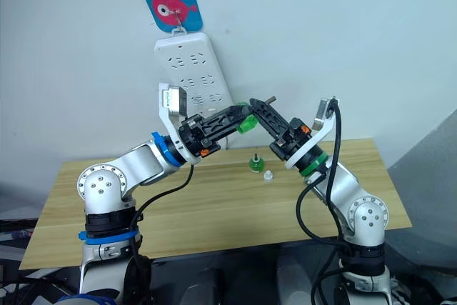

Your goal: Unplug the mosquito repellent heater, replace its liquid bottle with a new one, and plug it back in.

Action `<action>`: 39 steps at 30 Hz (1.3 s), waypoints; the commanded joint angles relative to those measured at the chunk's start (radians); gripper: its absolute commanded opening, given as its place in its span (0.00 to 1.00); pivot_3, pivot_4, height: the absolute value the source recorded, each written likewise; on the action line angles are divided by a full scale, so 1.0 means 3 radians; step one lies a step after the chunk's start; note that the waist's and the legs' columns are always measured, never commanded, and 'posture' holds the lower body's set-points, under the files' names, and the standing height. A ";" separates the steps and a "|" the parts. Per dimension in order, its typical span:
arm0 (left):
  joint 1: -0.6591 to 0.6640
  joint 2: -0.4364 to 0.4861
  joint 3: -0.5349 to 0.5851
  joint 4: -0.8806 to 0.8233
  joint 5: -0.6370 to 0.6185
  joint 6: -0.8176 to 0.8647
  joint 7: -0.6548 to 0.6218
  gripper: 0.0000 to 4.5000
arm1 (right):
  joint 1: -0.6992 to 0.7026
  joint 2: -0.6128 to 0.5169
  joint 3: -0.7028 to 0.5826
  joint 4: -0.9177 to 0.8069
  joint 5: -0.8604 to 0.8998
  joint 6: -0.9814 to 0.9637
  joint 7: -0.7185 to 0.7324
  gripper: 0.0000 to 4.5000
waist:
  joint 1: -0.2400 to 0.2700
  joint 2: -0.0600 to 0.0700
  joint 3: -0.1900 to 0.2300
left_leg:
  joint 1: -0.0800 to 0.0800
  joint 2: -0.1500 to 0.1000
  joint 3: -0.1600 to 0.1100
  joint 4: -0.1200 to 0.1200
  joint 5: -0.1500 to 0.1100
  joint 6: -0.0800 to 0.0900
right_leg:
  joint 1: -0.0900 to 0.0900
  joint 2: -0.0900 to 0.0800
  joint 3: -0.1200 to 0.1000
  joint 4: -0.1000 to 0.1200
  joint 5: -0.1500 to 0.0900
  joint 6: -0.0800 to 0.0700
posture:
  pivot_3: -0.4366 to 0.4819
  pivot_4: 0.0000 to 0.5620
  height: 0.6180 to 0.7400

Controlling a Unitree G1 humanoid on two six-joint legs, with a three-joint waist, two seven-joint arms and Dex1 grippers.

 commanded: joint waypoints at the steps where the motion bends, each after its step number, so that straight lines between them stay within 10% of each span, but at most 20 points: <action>1: -0.0002 0.0028 0.0024 -0.0032 -0.0194 -0.0047 0.0021 0.91 | -0.0025 -0.0009 0.0020 -0.0156 0.0015 -0.0073 0.0045 0.18 | 0.0001 0.0000 0.0000 | 0.0000 0.0000 0.0000 0.0000 0.0000 0.0000 | 0.0000 0.0000 0.0000 0.0000 0.0000 0.0000 | 0.29 0.28 0.88; 7: 0.0075 0.0122 -0.0024 -0.0040 -0.0328 0.0007 -0.0026 0.52 | -0.0025 -0.0005 0.0048 -0.0166 0.0051 -0.0119 0.0044 0.18 | 0.0000 0.0000 0.0000 | 0.0000 0.0000 0.0000 0.0000 0.0000 0.0000 | 0.0000 0.0000 0.0001 0.0000 0.0000 0.0000 | 0.30 0.28 0.88; 19: 0.0126 0.0152 -0.0032 0.0028 -0.0480 -0.0082 -0.0023 0.51 | -0.0046 0.0095 0.0104 -0.0208 0.0265 -0.0241 -0.0006 0.18 | 0.0005 0.0000 0.0000 | 0.0000 0.0000 0.0000 0.0000 0.0000 0.0000 | 0.0000 0.0000 0.0001 0.0000 0.0000 0.0000 | 0.29 0.29 0.88; 23: 0.0154 0.0229 -0.0011 0.0028 -0.0532 -0.0074 -0.0058 0.51 | 0.0002 -0.0003 0.0023 -0.0223 0.0383 -0.0245 -0.0039 0.49 | 0.0004 0.0000 0.0000 | 0.0000 0.0000 0.0000 0.0000 0.0000 0.0001 | 0.0000 0.0001 0.0001 0.0000 0.0000 0.0000 | 0.29 0.30 0.88; 29: 0.0267 0.0440 0.0008 -0.0050 -0.0634 -0.0063 -0.0077 0.51 | 0.0214 -0.0684 -0.0261 -0.0149 0.0184 -0.0131 -0.0071 0.97 | 0.0028 0.0000 0.0000 | -0.0001 -0.0002 0.0000 0.0000 -0.0001 0.0001 | 0.0001 0.0000 0.0001 -0.0003 0.0000 0.0000 | 0.30 0.33 0.88; 39: 0.0582 0.0959 -0.0206 -0.0322 0.0459 -0.0339 -0.0676 0.51 | 0.0098 -0.2613 0.0620 -0.0014 -0.2237 0.0741 0.0839 1.00 | 0.0032 0.0001 0.0001 | 0.0008 0.0003 0.0006 -0.0007 -0.0002 0.0003 | 0.0001 0.0011 0.0011 -0.0006 -0.0003 -0.0002 | 0.30 0.38 0.88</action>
